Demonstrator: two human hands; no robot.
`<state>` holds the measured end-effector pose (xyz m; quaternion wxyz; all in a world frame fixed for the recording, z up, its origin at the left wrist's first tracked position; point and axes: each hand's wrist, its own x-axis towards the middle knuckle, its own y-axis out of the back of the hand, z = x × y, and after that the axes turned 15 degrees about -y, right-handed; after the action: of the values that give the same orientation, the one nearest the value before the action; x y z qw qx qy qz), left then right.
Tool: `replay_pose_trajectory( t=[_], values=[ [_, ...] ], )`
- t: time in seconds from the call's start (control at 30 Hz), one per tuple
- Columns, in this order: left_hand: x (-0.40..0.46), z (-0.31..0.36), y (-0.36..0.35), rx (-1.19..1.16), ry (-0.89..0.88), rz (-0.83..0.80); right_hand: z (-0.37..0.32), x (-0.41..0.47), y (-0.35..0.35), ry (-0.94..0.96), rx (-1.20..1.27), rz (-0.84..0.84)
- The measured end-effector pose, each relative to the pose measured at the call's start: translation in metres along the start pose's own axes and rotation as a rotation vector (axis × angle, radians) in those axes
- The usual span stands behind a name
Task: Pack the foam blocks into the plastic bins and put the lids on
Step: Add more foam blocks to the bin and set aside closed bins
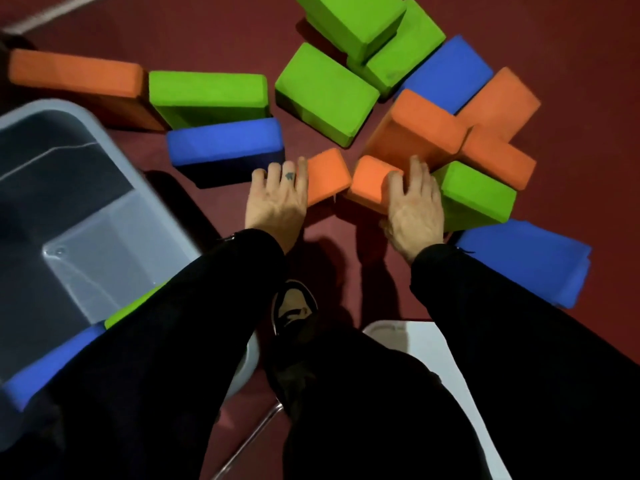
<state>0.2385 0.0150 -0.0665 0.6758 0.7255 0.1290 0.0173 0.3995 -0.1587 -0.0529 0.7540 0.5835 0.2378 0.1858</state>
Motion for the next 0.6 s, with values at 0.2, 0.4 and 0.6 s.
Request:
replay_pose_trajectory(
  t=[0.2,0.4,0.6],
  values=[
    [-0.017,0.006,0.011,-0.253,0.073,-0.026,0.005,-0.02,0.002,-0.058,0.132,-0.038],
    [-0.058,-0.006,0.076,-0.233,0.112,0.12,0.01,-0.053,0.042,-0.101,0.215,-0.052],
    [-0.13,-0.043,0.149,-0.251,0.271,0.321,-0.002,-0.083,0.135,-0.136,0.497,0.069]
  ],
)
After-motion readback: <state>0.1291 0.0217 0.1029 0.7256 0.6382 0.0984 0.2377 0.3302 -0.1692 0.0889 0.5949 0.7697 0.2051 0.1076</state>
